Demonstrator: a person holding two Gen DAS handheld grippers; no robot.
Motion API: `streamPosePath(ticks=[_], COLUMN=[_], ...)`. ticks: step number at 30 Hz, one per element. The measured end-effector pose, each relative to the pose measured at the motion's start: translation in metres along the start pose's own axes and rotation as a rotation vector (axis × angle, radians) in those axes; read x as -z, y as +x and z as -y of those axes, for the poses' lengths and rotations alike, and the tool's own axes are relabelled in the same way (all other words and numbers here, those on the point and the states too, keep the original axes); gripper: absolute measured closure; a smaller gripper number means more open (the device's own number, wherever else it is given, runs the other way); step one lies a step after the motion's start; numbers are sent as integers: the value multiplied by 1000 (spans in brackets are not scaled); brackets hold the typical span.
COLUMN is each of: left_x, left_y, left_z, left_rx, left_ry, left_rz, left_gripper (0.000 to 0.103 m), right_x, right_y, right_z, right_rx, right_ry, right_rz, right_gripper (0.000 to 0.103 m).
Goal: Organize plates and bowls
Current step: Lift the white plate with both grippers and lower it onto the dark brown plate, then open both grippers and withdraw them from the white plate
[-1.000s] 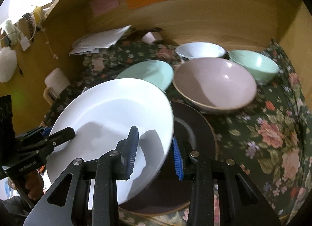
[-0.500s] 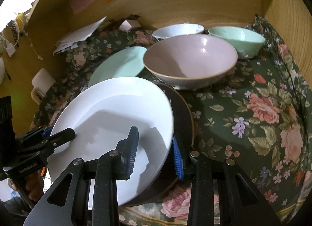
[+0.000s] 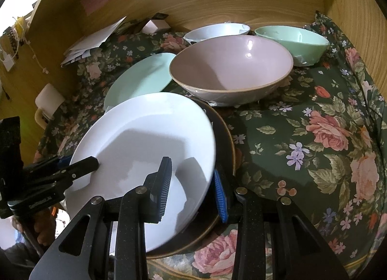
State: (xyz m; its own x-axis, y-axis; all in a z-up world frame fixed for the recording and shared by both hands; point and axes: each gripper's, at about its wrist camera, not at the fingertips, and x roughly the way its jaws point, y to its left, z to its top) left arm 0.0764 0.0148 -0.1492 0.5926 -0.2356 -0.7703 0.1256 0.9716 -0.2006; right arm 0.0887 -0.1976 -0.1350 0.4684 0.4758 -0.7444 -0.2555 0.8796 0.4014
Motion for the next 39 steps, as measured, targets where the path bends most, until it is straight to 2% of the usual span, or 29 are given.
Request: streamPosePath(ticks=[10, 15, 22, 23, 26, 30, 33, 37, 39], left_x=[-6, -7, -7, -8, -8, -9, -12, -17, -22], left_y=[8, 12, 14, 14, 12, 5, -7, -25, -33], left_z=[3, 8, 12, 11, 8, 2, 0, -4, -8], left_rx=[-32, -69, -84, -85, -86, -84, -86, -105, -116], left_ry=[29, 76, 105, 102, 88, 71, 64, 64, 60], left_rz=[-2, 7, 18, 20, 25, 44, 79, 150, 183], left_gripper=[61, 62, 61, 61, 61, 61, 56, 40, 36], right_x=[3, 6, 7, 7, 8, 3, -1, -10, -17], right_y=[-7, -12, -18, -19, -23, -27, -30, -36, -37], right_z=[0, -1, 2, 1, -3, -6, -11, -22, -29], right_rx=[11, 19, 27, 35, 130, 139, 140, 124, 115], right_ry=[8, 9, 29, 26, -9, -32, -48, -82, -102], right_rz=[15, 23, 37, 39, 76, 91, 108, 142, 157], right_gripper=[71, 71, 73, 73, 70, 70, 70, 68, 64])
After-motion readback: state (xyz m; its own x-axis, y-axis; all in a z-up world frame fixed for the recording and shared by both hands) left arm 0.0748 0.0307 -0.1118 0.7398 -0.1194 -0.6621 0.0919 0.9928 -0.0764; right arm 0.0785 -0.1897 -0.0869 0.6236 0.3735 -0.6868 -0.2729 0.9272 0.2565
